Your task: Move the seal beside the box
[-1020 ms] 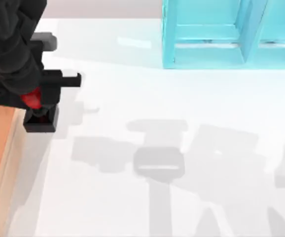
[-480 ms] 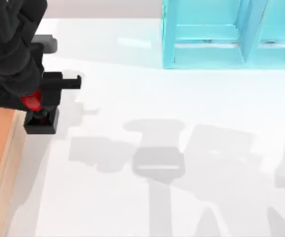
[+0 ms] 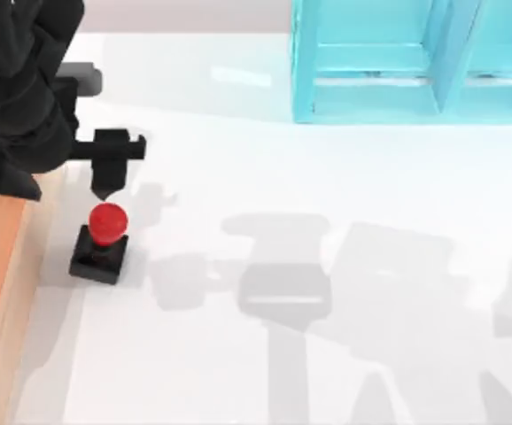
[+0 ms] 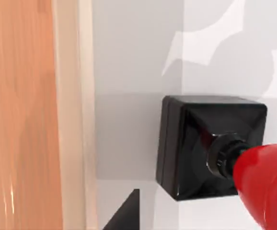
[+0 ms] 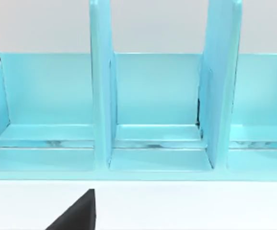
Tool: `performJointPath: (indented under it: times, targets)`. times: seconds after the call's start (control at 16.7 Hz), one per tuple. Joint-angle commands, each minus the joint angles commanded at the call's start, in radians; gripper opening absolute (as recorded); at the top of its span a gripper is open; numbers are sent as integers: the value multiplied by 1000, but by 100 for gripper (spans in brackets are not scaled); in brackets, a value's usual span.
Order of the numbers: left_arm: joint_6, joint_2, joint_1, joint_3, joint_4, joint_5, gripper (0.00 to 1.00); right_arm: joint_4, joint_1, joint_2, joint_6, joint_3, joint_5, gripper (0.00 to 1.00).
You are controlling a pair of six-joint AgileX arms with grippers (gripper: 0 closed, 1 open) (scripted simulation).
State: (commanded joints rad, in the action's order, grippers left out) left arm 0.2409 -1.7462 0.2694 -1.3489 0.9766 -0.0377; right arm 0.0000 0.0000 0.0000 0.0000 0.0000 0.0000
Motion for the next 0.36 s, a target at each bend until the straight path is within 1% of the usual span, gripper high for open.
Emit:
performJointPath:
  times: [0.06,0.36]
  targets:
    - [0,0,0,0,0,0,100,0,0,0,0,0,0,100]
    - [0,0,0,0,0,0,100,0,0,0,0,0,0,100]
